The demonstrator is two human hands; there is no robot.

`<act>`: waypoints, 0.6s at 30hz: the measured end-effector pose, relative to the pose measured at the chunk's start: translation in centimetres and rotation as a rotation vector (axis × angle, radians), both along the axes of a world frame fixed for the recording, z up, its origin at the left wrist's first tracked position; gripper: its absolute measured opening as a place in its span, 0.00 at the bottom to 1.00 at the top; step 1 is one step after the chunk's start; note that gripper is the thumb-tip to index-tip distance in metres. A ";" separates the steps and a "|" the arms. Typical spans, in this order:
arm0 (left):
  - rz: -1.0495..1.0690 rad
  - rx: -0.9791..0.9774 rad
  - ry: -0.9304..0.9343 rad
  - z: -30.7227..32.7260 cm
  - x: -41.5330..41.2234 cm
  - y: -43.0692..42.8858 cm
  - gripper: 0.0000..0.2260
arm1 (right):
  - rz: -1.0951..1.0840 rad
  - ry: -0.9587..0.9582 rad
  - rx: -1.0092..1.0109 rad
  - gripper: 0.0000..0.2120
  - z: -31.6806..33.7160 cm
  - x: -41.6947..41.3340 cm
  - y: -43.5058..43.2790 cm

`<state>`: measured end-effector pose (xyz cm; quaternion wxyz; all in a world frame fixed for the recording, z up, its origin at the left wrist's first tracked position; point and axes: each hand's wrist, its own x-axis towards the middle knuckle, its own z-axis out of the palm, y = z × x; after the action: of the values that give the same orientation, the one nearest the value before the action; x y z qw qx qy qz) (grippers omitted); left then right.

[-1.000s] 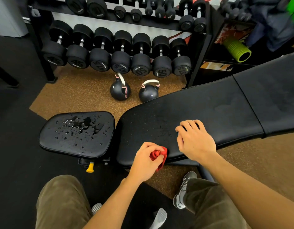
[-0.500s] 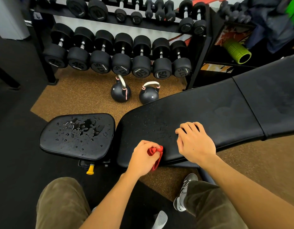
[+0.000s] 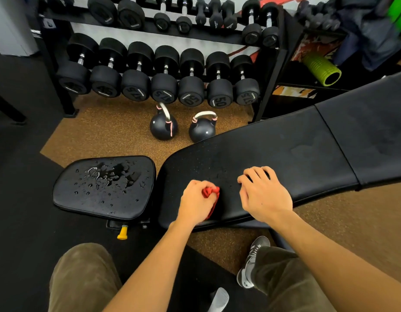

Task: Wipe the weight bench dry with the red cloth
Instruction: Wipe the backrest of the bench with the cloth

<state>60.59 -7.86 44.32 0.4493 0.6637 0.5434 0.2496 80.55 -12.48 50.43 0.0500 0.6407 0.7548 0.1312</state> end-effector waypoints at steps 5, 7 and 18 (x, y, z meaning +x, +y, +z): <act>-0.047 0.057 -0.077 1.2 2.8 -0.9 0.07 | -0.001 0.030 0.008 0.14 0.1 0.0 -0.1; -0.122 0.067 -0.069 0.9 1.8 -1.3 0.07 | -0.001 0.049 0.020 0.15 -0.2 0.2 -0.1; 0.029 0.064 -0.094 1.4 3.6 -0.6 0.06 | 0.005 0.013 0.051 0.18 1.0 3.0 2.8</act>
<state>64.19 -8.48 45.67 0.4494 0.6571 0.5230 0.3043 83.60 -9.69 51.38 0.0284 0.6407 0.7531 0.1465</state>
